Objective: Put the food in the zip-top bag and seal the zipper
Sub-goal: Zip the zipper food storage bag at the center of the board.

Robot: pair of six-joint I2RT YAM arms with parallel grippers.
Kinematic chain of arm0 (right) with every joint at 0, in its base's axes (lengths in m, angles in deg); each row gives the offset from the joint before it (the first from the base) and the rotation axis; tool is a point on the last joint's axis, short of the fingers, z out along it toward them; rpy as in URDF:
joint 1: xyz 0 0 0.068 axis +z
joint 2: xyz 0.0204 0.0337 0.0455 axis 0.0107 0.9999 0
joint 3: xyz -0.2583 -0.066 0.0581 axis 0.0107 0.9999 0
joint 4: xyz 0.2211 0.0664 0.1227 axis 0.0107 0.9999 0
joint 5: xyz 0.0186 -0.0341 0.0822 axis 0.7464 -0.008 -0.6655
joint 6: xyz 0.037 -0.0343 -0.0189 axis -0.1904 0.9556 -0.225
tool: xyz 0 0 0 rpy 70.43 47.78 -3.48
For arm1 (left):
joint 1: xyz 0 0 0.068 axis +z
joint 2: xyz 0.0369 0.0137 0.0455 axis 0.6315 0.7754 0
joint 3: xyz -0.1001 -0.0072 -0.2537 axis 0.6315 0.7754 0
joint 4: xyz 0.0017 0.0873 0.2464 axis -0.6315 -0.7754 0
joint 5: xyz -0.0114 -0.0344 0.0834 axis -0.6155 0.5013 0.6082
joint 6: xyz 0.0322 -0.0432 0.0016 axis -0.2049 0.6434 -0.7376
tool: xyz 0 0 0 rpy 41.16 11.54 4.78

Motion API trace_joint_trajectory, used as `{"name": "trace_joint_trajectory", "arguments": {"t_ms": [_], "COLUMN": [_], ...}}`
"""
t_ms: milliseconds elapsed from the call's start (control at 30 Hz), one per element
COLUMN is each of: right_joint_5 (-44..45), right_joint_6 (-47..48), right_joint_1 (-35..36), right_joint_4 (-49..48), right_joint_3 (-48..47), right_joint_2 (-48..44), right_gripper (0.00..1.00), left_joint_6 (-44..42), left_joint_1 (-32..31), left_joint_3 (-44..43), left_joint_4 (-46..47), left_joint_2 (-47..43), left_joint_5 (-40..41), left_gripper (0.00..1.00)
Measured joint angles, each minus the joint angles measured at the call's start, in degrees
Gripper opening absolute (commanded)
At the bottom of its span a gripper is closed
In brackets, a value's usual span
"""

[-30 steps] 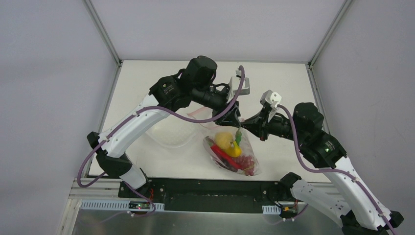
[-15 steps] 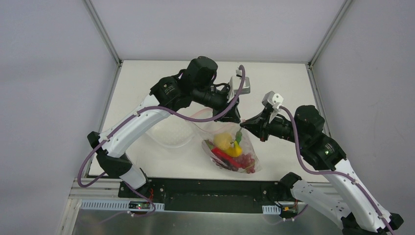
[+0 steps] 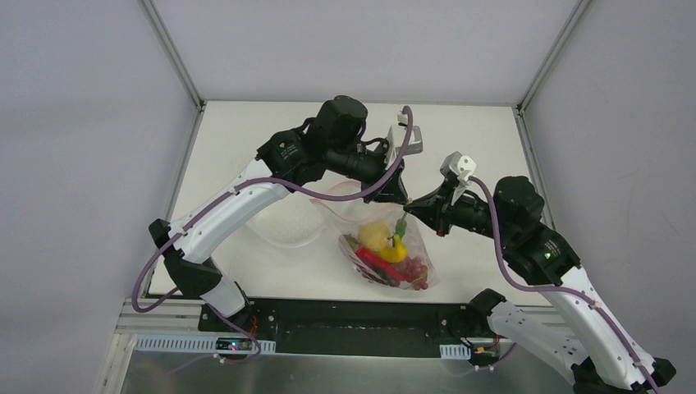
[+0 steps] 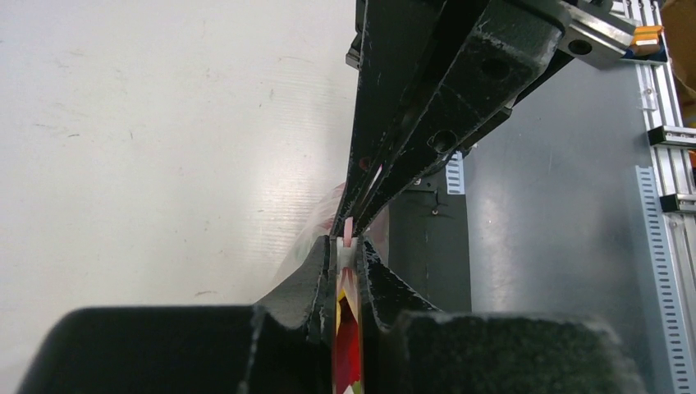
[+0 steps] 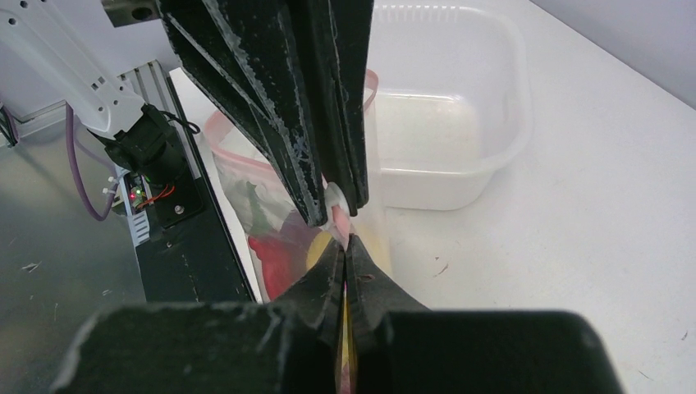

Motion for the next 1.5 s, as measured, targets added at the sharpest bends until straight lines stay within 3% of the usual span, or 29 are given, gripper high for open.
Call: {"name": "trace_joint_trajectory", "arguments": {"t_ms": [1133, 1167, 1233, 1300, 1500], "right_joint_5": [3.80, 3.78, 3.32, 2.45, -0.92], "right_joint_6": [-2.80, -2.80, -2.71, -2.73, -1.25], "right_joint_1": [-0.20, -0.20, -0.22, -0.28, -0.31], "right_joint_4": [-2.54, -2.56, -2.64, -2.67, -3.43], "right_joint_3": [5.75, 5.75, 5.75, 5.75, 5.73], "right_joint_2": [-7.19, -7.19, -6.97, -6.58, -3.93], "right_gripper": [0.00, 0.08, 0.41, 0.58, 0.64], "left_joint_6": [-8.90, -8.87, -8.63, -8.31, -7.26], "left_joint_1": [0.70, 0.74, 0.92, 0.94, 0.92], "left_joint_3": [6.27, 6.29, 6.29, 6.25, 2.64], "left_joint_4": [-8.31, -8.28, -8.22, -8.24, -9.01], "left_joint_2": [-5.77, -5.79, -5.81, -5.77, -3.85], "left_joint_5": [8.74, 8.68, 8.20, 7.26, 4.17], "left_gripper": [0.00, 0.00, 0.00, 0.00, 0.00]}}
